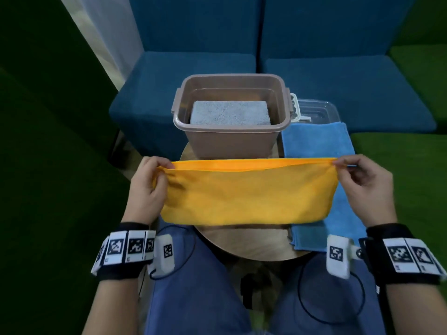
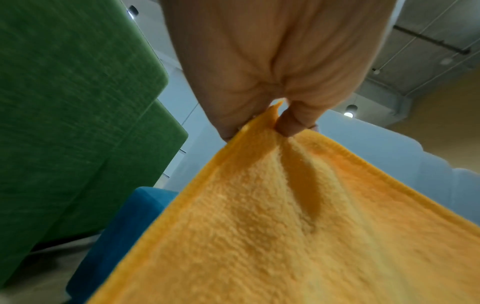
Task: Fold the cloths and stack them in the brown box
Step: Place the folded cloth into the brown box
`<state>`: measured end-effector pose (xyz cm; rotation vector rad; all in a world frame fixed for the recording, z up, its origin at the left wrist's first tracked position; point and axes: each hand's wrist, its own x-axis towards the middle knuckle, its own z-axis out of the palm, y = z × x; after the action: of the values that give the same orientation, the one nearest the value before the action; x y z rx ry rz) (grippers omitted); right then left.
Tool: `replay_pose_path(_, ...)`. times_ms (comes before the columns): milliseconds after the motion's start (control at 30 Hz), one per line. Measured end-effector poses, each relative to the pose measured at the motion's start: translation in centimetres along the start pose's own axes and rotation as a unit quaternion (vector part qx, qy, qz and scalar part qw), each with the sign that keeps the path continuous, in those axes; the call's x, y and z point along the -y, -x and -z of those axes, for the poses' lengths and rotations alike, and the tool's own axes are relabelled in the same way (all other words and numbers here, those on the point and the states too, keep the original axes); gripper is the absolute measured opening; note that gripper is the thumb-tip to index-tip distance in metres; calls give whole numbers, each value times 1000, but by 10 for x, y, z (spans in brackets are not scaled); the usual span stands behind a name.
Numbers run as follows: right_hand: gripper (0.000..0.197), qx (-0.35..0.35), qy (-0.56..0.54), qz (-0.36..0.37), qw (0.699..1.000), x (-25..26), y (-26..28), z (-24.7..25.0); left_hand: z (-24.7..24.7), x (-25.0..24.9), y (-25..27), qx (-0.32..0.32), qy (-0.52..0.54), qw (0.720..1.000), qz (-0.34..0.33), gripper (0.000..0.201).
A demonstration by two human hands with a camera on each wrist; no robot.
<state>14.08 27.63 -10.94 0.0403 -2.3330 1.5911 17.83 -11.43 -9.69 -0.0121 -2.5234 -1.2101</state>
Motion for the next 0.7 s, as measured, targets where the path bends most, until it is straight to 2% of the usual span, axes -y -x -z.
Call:
replay_pose_path(133,24,-12,49,6,999,-3,-12,-8,-1,10,-17,2,-42,999,2,5)
replay_pose_path(300,14,-34,144,46,988,-5,-23,-15,2,13,-32,19,-111,994,-8,15)
replay_pose_path(400,11,-57,120,53,990,3,-24,-17,5,11,-35,15,-143,989,-16,19)
replay_pose_path(467,15,-69,84,67,992,11,-22,-11,8,7,-34,1,-145,989,-19,20)
replay_pose_path(600,33,-59,14,86,994,23,-17,9,18,2,-27,-46,-68,996,21,13)
replay_pose_path(700,29,-41,-17,67,997,26,-12,19,23,0,-22,-61,-42,997,32,9)
